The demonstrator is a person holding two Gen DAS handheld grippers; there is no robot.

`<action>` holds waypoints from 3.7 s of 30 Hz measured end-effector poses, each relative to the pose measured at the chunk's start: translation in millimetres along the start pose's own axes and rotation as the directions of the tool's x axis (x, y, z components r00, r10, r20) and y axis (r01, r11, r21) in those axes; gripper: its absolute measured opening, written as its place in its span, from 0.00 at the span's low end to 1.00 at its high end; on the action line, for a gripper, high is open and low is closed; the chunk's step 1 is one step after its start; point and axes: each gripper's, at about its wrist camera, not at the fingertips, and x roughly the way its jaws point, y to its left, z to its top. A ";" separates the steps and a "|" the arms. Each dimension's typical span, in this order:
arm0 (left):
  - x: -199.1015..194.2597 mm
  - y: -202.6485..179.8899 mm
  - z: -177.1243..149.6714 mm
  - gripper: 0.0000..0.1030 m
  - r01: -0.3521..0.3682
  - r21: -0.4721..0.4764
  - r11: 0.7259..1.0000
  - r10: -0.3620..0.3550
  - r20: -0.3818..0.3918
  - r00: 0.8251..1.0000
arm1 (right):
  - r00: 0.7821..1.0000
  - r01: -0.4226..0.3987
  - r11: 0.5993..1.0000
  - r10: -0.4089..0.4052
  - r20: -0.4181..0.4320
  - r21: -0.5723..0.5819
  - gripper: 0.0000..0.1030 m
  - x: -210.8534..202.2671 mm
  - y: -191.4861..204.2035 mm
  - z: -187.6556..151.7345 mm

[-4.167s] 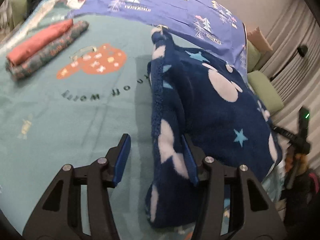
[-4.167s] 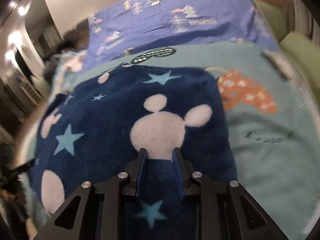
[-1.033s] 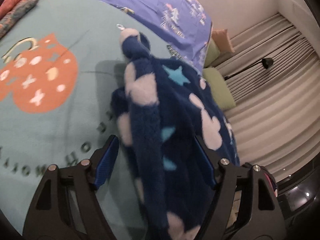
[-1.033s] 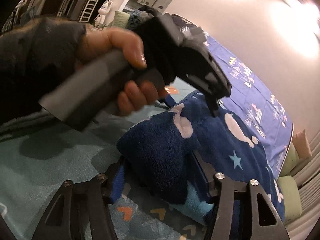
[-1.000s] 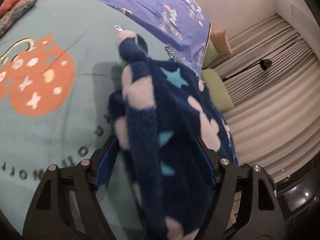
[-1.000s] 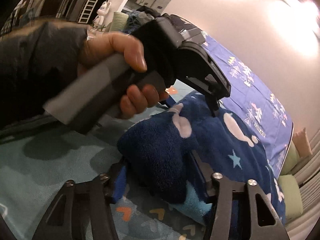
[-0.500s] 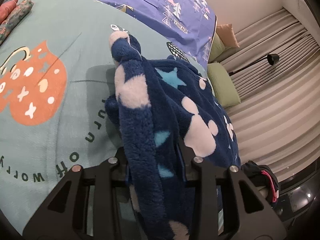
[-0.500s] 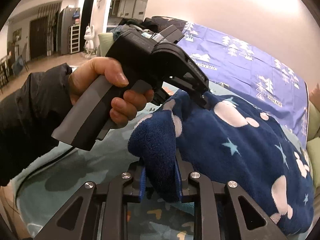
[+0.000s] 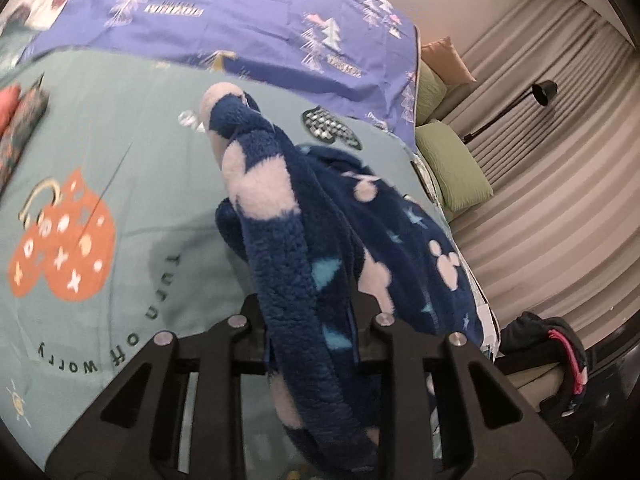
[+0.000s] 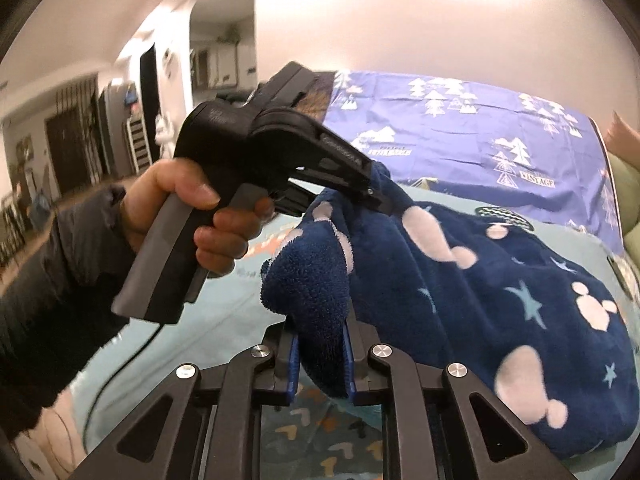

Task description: Fold small clothes

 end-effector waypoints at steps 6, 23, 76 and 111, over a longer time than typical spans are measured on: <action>0.9 -46.6 15.1 0.27 -0.030 0.076 0.997 0.029 0.012 1.000 | 0.998 -0.019 0.994 0.012 0.065 0.110 0.15 -28.8 -40.7 6.4; 64.2 -193.2 35.4 0.26 -0.112 0.282 0.953 0.123 -0.021 0.992 | 0.979 -0.058 0.918 -0.025 0.203 0.393 0.15 -97.0 -152.8 -6.1; 115.3 -267.0 -33.8 0.44 -0.267 0.536 0.801 0.252 0.104 0.962 | 0.996 -0.087 0.515 0.014 0.093 0.853 0.14 -120.8 -299.6 -140.8; 148.2 -249.0 -110.2 0.10 -0.276 0.653 0.706 0.248 0.137 0.959 | 0.962 0.272 0.796 -0.223 -0.156 0.540 0.00 -78.7 -289.3 -85.3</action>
